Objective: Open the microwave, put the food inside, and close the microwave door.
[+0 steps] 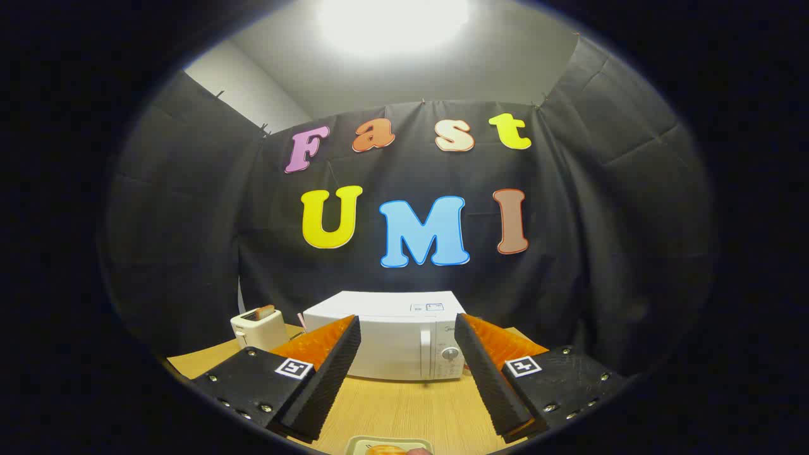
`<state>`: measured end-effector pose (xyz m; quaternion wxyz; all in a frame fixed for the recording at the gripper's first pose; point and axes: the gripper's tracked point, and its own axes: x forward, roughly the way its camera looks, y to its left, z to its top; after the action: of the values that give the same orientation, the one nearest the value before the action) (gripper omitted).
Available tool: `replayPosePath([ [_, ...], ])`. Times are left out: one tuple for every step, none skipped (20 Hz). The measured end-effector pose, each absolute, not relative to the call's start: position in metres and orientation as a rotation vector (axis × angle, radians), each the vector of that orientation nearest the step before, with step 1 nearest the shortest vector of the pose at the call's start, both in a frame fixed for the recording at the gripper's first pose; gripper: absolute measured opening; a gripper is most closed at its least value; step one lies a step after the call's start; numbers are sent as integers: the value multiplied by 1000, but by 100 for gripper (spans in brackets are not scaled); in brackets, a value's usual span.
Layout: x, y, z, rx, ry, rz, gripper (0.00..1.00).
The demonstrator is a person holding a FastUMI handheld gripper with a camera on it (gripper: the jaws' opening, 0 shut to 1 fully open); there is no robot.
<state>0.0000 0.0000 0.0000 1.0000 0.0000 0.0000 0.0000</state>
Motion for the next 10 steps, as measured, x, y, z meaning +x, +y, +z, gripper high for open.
replayPosePath([
  [2,-1,0,4,1,0,95],
  [2,-3,-2,4,2,2,95],
  [3,-4,-3,3,1,-1,95],
  [4,-7,-4,3,2,-1,95],
  [4,-8,-6,4,4,2,95],
  [5,-9,-9,2,7,2,95],
  [5,-10,-10,0,8,1,95],
  [5,-12,-11,0,12,1,95],
  [6,-12,-12,1,13,2,95],
  [6,-13,-13,1,13,3,95],
])
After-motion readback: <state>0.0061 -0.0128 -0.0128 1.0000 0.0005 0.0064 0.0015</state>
